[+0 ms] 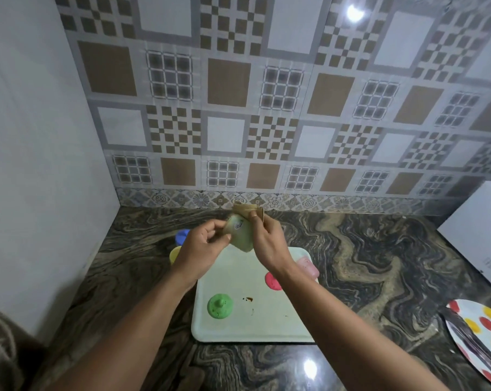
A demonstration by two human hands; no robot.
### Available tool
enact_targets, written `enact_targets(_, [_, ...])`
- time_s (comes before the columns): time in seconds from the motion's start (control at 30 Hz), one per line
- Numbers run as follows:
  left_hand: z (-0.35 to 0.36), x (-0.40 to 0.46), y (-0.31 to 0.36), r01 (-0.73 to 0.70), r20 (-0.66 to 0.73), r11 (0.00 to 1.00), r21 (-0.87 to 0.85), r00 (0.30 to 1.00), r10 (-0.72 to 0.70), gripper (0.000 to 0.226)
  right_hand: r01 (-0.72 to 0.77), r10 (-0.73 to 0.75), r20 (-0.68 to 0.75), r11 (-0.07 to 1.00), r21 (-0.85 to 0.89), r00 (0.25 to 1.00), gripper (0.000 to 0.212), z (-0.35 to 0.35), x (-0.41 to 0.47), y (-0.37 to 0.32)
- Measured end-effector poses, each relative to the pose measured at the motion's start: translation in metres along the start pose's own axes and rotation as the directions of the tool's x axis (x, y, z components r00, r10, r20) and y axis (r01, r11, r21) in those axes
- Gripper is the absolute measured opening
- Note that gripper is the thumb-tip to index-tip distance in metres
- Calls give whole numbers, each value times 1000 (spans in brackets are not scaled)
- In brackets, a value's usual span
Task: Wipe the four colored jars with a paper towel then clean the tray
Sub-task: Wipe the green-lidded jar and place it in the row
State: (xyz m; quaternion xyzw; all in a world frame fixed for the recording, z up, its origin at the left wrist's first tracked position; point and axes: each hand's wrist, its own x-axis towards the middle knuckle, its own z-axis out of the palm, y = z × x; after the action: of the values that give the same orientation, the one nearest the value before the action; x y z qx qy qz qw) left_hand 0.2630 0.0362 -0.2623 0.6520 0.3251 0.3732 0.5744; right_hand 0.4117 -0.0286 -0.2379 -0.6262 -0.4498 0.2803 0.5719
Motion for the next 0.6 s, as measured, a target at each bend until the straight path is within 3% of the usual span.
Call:
enact_targets(0.03, [1,1,2,24,-16,999,-26,1000,-24,13,137,-140,-15,983,-119,990,33,1,-3,5])
enact_targets(0.1, [4,0,7,43,-33,991,-126,998,-48,16,408,-417,51,844,-349,907,34,3,-9,16])
enact_targets(0.13, [6,-1,10,31,-31,989,-147,999,-36,19,489,-497,90,778,-394,863,37,4,-12,22])
enact_targets(0.17, [8,-2,11,7,-21,988,-153,1000,-10,19,504,-512,81,786,-358,855,38,4,-14,27])
enact_targets(0.2, [10,-4,12,-22,-9,985,-170,1000,20,16,425,-426,43,881,-207,904,38,2,-15,26])
enact_targets(0.23, [11,-7,11,-35,-4,978,-204,999,35,11,173,-174,12,985,26,985,39,1,-13,21])
enact_targets(0.27, [11,-9,12,-32,-4,968,-248,999,32,6,-122,106,77,963,241,991,43,-1,-8,13])
enact_targets(0.3, [9,-8,12,-23,-10,963,-267,1000,21,8,-338,297,167,873,351,940,45,-4,-1,13])
enact_targets(0.33, [8,-6,11,-23,-23,969,-245,1000,18,9,-432,373,224,831,351,900,46,-8,4,10])
enact_targets(0.4, [4,1,7,-52,-85,993,-110,995,43,8,-311,294,101,903,297,950,42,-10,7,4])
enact_targets(0.47, [3,6,6,-52,-153,998,-40,987,46,11,63,-59,-35,987,150,998,37,-9,0,1])
enact_targets(0.53, [6,7,9,-60,-173,993,-97,984,43,13,425,-430,10,887,-182,903,37,-5,-9,11])
enact_targets(0.57, [9,7,11,-77,-172,988,-137,984,53,9,482,-489,34,842,-244,871,39,-4,-10,24])
enact_targets(0.6, [12,6,13,-90,-174,980,-178,983,58,8,403,-407,-2,906,-130,913,39,-2,-11,29])
